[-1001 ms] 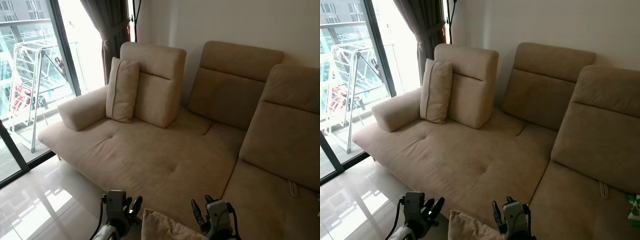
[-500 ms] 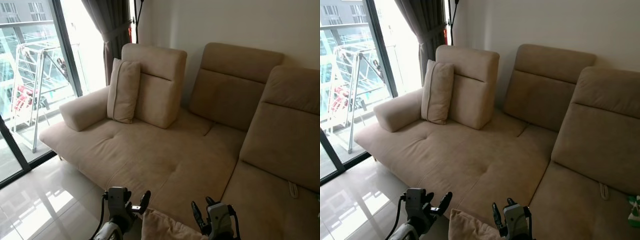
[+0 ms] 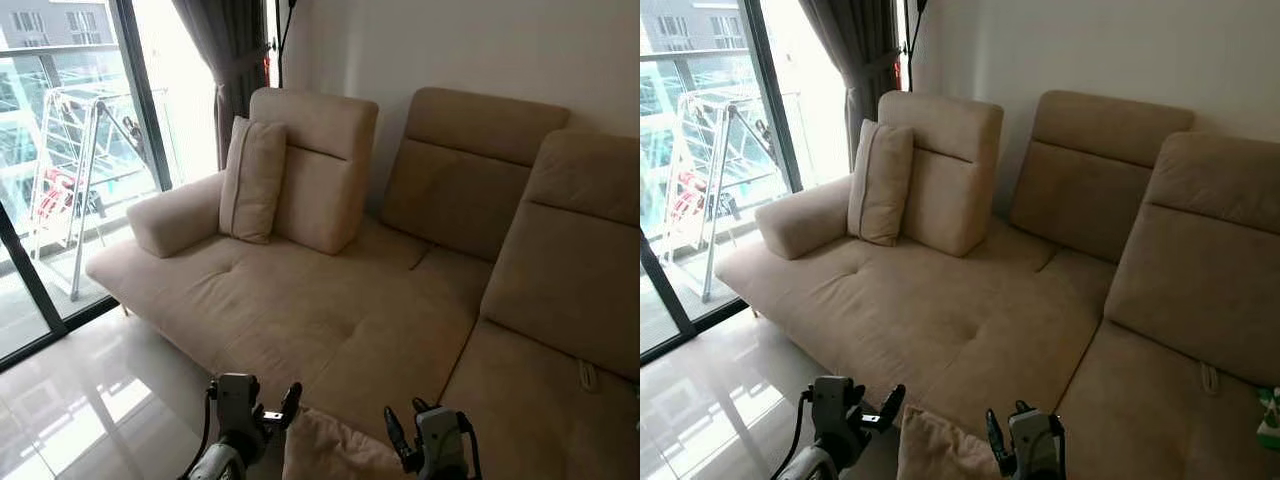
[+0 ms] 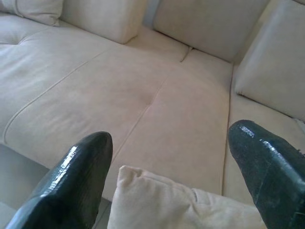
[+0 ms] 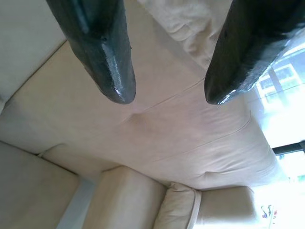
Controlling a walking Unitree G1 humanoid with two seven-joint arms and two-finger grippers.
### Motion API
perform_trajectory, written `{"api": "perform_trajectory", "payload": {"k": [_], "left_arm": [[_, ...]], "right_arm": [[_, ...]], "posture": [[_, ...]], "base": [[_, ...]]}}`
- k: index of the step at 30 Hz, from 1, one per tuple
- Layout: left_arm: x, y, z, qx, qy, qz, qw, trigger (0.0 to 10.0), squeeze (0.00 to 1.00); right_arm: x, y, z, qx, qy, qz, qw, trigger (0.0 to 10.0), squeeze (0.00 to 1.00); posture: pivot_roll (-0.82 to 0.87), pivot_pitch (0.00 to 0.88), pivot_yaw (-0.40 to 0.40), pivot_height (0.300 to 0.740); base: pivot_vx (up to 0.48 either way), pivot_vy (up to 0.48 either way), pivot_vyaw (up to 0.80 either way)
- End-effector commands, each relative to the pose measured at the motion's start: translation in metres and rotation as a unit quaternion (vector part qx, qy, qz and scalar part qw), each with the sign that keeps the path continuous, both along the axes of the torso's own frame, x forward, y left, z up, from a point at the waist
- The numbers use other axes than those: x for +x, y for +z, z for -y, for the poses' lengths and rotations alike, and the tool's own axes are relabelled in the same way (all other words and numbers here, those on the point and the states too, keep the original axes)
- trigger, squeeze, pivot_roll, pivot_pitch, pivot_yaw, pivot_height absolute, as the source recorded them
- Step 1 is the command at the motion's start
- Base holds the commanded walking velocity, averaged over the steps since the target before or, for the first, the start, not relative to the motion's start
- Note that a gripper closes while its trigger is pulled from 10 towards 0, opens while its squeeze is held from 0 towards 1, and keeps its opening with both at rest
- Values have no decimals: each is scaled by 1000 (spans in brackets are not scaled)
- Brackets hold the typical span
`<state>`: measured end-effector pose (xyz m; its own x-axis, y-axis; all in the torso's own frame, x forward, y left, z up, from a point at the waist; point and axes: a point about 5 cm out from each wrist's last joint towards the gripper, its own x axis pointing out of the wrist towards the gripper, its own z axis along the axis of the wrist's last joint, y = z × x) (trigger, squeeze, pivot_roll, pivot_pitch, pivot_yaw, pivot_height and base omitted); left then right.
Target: Move the pillow to the sofa from floor
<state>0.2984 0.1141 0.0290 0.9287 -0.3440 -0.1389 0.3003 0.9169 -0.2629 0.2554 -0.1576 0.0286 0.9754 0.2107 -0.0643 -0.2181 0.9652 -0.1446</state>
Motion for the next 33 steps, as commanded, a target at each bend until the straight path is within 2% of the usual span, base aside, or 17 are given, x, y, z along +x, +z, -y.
{"api": "perform_trajectory", "payload": {"k": [1, 13, 16, 20, 22, 23, 27, 30, 33], "left_arm": [[-1, -2, 0, 8, 0, -5, 1000, 10000, 0], [-1, -4, 2, 14, -4, -6, 1000, 10000, 0], [0, -2, 3, 19, -9, 0, 1000, 10000, 0], [1, 1, 6, 27, -19, 12, 999, 10000, 0], [2, 5, 9, 34, -29, 26, 999, 10000, 0], [2, 5, 9, 34, -29, 26, 999, 10000, 0], [6, 20, 22, 47, -62, 78, 994, 10000, 0], [7, 29, 30, 61, -86, 111, 988, 10000, 0], [7, 32, 32, 66, -93, 121, 986, 10000, 0]], "right_arm": [[-2, -2, 0, 6, -3, -7, 1000, 10000, 0], [0, -2, 0, 10, -4, -13, 1000, 10000, 0], [6, -5, 0, 17, 8, -37, 999, 10000, 0], [13, -6, 4, -4, 15, -51, 999, 10000, 0], [21, -4, 14, -39, 9, -55, 998, 10000, 0], [21, -4, 14, -39, 9, -55, 998, 10000, 0], [36, 0, 40, -53, -22, -82, 995, 10000, 0], [43, -2, 40, -52, -1, -113, 992, 10000, 0], [46, -1, 38, -51, 10, -120, 991, 10000, 0]], "posture": [[136, 0, 5, 650], [131, 0, 4, 605], [133, 0, 4, 601], [133, 0, 6, 601], [135, 0, 6, 601], [135, 0, 6, 601], [142, 0, 9, 601], [154, 0, 16, 601], [159, 0, 18, 601]], "base": [[0, 0, 0], [0, 0, 0], [0, 0, 0], [0, 0, 0], [0, 0, 0], [0, 0, 0], [0, 0, 0], [0, 0, 0], [0, 0, 0]]}}
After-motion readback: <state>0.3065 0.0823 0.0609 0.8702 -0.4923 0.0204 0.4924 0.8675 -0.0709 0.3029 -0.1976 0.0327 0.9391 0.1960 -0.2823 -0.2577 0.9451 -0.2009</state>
